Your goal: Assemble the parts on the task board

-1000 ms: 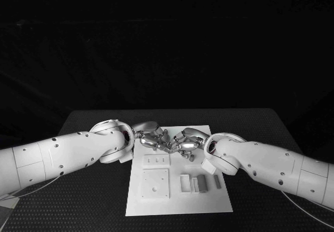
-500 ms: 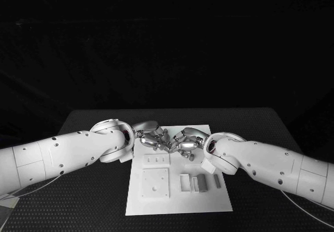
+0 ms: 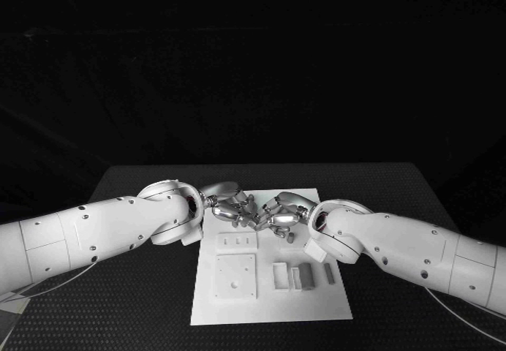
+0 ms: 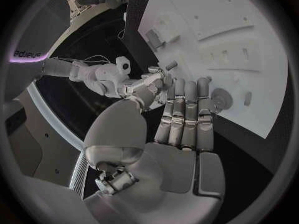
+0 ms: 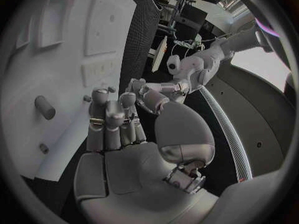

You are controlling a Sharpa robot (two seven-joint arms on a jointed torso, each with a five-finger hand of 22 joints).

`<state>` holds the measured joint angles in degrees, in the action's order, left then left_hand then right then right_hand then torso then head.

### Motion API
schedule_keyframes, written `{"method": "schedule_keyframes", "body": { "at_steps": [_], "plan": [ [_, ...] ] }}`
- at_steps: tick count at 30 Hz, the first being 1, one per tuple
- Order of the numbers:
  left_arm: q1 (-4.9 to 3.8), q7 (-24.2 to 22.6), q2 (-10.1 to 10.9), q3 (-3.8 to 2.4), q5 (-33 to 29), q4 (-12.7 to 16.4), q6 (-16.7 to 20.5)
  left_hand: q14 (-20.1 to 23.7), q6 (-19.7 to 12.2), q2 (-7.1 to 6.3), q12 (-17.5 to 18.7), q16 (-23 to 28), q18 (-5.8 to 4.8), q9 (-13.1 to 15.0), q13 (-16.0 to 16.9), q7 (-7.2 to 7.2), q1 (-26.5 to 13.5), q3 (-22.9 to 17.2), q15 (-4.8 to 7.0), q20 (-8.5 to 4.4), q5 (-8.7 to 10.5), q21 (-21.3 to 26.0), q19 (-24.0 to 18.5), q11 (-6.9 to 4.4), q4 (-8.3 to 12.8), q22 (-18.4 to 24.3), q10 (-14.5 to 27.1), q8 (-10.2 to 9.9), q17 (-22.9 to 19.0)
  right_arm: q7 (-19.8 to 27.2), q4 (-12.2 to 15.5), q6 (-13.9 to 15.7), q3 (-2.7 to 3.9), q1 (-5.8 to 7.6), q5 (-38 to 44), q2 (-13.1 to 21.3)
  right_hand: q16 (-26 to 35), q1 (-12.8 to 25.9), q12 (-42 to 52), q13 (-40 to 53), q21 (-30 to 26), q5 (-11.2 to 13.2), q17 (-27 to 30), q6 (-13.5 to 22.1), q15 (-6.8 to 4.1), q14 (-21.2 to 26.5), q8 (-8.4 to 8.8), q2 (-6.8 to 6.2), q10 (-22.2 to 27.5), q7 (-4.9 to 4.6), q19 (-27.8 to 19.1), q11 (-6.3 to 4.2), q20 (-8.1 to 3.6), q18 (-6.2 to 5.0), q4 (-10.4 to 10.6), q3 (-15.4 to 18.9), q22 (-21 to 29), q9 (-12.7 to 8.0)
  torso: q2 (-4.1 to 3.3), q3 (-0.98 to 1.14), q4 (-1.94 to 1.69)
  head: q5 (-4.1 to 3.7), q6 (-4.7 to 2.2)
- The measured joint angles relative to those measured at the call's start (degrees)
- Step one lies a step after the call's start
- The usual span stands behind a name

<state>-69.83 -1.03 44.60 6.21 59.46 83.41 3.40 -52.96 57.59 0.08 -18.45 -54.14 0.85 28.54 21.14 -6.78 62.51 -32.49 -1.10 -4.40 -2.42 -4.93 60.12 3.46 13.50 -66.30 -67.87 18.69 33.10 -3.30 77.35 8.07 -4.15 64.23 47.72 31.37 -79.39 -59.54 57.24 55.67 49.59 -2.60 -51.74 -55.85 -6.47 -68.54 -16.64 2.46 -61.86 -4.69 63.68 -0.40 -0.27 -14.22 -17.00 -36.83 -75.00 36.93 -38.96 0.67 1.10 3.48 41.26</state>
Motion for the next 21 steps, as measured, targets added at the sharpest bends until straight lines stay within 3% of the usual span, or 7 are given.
{"method": "schedule_keyframes", "body": {
  "at_steps": [10,13,21],
  "plan": [
    [0.0,0.26,0.05,0.05,-2.86,-0.29,0.0,-0.5,0.65,0.19,0.0,-0.63,0.0,0.43,0.26,0.52,-0.17,-0.28,0.49,-0.41,-0.21,0.0,0.42,-0.44,0.24,-0.4,-1.23,0.64,0.21,0.08,-0.16,0.02,0.06,0.04,-0.09,-0.18,0.0,0.0,0.0,-0.1,0.0,0.08,0.0,0.02,0.02,0.02,0.01,0.0,0.0,-0.02,0.0,0.0,0.0,0.0,0.08,0.15,0.0,-0.01,0.01,0.01,0.03,-0.04,0.03],
    [0.0,0.41,0.06,0.06,-3.96,-0.41,0.05,-0.92,0.87,0.42,0.0,-0.79,0.0,0.69,0.39,0.46,-0.41,-0.5,0.69,-0.61,-0.21,0.0,0.62,-0.54,0.11,-0.53,-1.38,0.65,0.3,0.15,-0.28,0.05,0.07,0.06,-0.24,-0.2,0.0,0.91,0.0,-0.28,0.0,-0.3,0.01,0.4,0.02,0.03,-0.04,-0.91,0.0,-0.4,0.0,0.0,0.0,0.0,0.42,0.57,0.0,-0.01,0.01,0.01,0.03,-0.04,0.04],
    [0.0,0.79,0.11,0.05,-5.82,-0.54,0.25,-1.61,0.98,0.54,0.0,-1.11,-0.01,0.83,0.79,0.35,-0.54,-0.94,1.19,-1.04,-1.65,0.0,1.06,-0.88,0.13,-0.93,-2.35,1.05,0.48,0.3,-0.33,0.23,0.08,0.05,-0.8,-0.17,0.36,2.9,-0.77,-0.66,-0.19,-0.52,0.32,2.09,0.56,0.93,2.01,-3.64,1.4,-2.09,-0.29,0.96,0.21,-0.1,0.48,2.06,0.0,-0.56,0.02,0.02,0.03,-0.04,0.0]
  ]
}}
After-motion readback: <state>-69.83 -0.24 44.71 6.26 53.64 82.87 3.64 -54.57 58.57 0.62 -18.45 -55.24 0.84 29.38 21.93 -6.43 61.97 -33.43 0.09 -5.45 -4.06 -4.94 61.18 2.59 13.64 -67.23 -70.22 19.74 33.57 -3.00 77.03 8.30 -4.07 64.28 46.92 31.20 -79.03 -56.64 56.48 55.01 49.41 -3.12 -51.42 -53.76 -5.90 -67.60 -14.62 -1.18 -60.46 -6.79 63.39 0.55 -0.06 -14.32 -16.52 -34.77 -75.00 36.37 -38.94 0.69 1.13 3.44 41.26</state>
